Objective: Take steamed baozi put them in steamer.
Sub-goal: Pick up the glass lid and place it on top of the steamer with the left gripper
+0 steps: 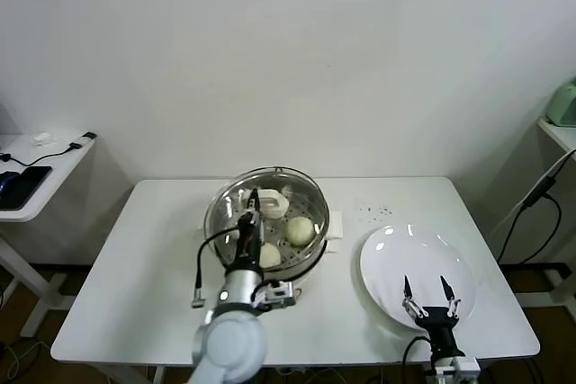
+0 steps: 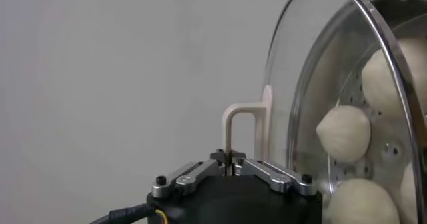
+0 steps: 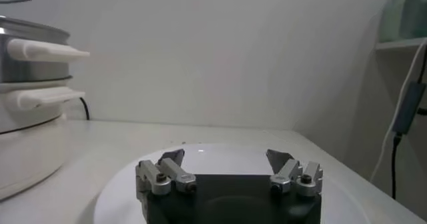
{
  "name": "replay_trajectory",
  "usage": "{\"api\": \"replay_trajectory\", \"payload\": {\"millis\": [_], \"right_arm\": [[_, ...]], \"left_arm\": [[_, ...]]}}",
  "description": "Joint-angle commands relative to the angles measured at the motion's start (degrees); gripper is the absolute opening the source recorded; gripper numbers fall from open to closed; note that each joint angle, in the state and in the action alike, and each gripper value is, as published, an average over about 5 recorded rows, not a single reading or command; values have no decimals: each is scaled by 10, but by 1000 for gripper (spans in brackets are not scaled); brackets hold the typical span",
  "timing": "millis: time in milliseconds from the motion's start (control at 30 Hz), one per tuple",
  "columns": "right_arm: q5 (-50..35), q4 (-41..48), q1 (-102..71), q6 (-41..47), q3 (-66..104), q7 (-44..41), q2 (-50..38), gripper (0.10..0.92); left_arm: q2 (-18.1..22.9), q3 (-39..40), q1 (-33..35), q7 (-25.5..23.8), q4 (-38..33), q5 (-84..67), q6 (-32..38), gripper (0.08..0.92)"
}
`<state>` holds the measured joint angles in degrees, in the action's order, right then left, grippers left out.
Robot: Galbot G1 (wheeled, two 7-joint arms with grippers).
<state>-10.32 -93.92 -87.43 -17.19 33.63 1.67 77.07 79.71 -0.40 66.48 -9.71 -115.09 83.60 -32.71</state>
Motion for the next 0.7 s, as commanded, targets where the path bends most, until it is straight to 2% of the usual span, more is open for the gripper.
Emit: {"api": "replay_trajectory", "payload": {"millis": [33, 700], "right_arm": [[-5, -1, 0, -4, 0, 2, 0, 823], [4, 4, 9, -13, -3, 4, 8, 823]], "left_arm": [[29, 39, -39, -5, 64, 39, -18, 125], [30, 21, -33, 4, 87, 50, -16, 125]]}}
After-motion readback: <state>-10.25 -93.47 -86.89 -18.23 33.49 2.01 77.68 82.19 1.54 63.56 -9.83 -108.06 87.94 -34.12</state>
